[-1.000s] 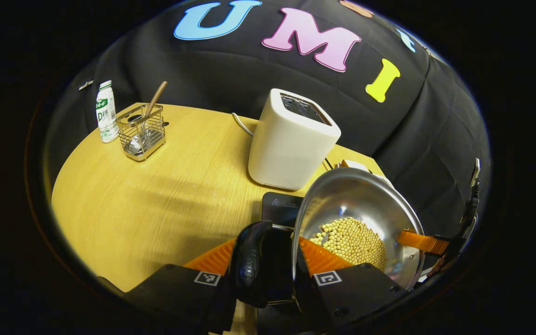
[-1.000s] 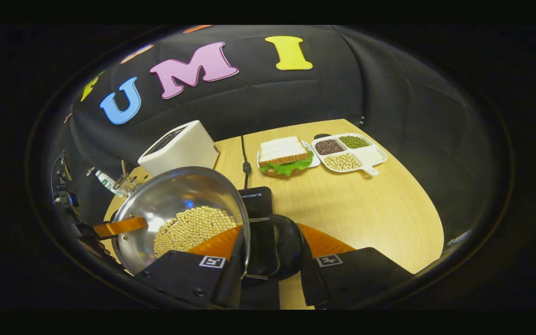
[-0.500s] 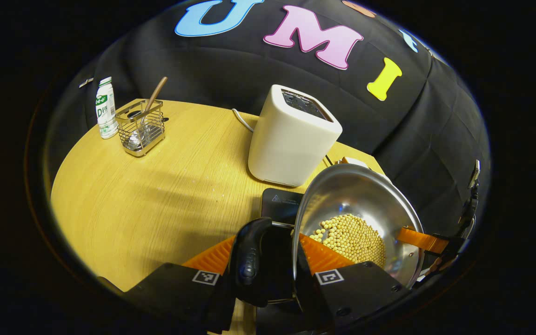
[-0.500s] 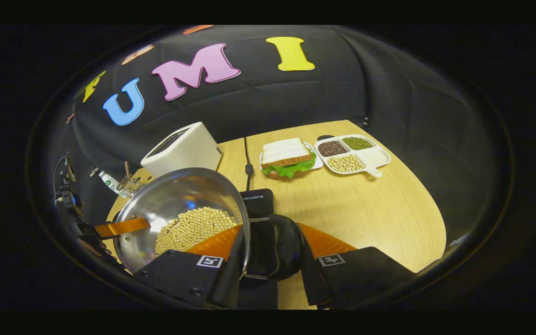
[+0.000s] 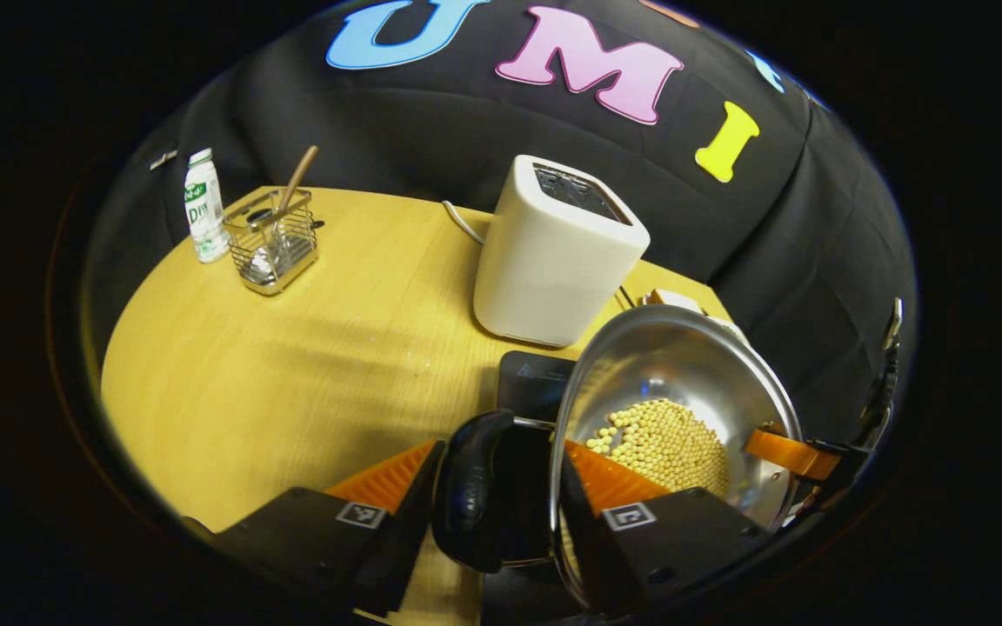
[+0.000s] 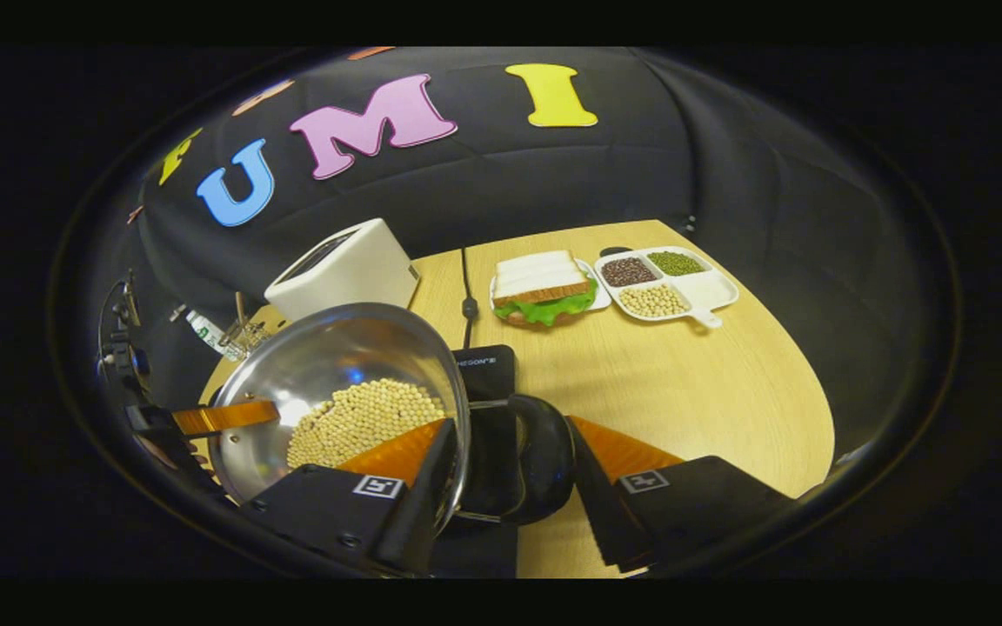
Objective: First push the handle of the pot to place it horizontally, then grasp the pot with both hands and set it on the induction cooktop.
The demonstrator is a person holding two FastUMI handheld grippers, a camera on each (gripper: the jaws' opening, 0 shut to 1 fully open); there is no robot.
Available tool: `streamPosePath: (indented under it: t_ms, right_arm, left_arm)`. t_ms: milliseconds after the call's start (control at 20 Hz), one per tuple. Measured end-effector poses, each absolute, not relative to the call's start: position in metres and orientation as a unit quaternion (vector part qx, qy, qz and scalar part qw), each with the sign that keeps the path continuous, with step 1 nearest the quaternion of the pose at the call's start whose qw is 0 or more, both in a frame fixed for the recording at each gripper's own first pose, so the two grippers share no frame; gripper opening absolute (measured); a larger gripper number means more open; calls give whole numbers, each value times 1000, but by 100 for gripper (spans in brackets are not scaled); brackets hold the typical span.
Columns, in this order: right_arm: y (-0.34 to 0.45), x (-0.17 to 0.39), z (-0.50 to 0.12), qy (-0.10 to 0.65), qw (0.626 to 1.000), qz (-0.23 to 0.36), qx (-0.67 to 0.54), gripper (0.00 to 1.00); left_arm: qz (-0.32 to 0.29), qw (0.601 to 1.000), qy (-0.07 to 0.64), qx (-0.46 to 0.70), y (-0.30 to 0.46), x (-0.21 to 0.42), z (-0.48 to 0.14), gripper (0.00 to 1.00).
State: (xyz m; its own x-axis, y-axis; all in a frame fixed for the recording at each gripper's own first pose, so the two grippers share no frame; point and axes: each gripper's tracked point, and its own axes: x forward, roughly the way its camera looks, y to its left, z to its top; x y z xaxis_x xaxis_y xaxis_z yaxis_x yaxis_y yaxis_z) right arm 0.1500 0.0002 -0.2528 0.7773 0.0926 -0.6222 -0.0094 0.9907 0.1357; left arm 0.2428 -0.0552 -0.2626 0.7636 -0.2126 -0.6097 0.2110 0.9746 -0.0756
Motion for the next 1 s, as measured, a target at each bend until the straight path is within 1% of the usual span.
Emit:
streamPosePath:
  t_ms: [50, 100, 150, 450, 650, 750, 1000]
  right_arm:
    - [2, 149, -250, 328, 942, 31, 59, 87]
    - [0, 145, -243, 320, 945, 29, 56, 100]
    - [0, 145, -239, 311, 948, 27, 56, 99]
    - [-3, 124, -195, 268, 962, 16, 42, 99]
    - [-13, 95, -156, 242, 970, 0, 34, 99]
    - [-14, 80, -135, 221, 975, 4, 21, 99]
    - [-20, 43, -69, 143, 990, -9, 8, 99]
  left_arm:
    - [-106, 942, 318, 6, -53, 242, -255, 99]
    - [-109, 943, 315, 5, -56, 239, -250, 98]
    - [-116, 941, 317, 1, -60, 236, -247, 96]
    - [-127, 948, 292, 21, -61, 202, -201, 96]
    - [-125, 961, 248, 15, -60, 171, -147, 96]
    - [-125, 965, 229, 13, -60, 153, -120, 96]
    - [-118, 980, 153, 45, -50, 111, -58, 95]
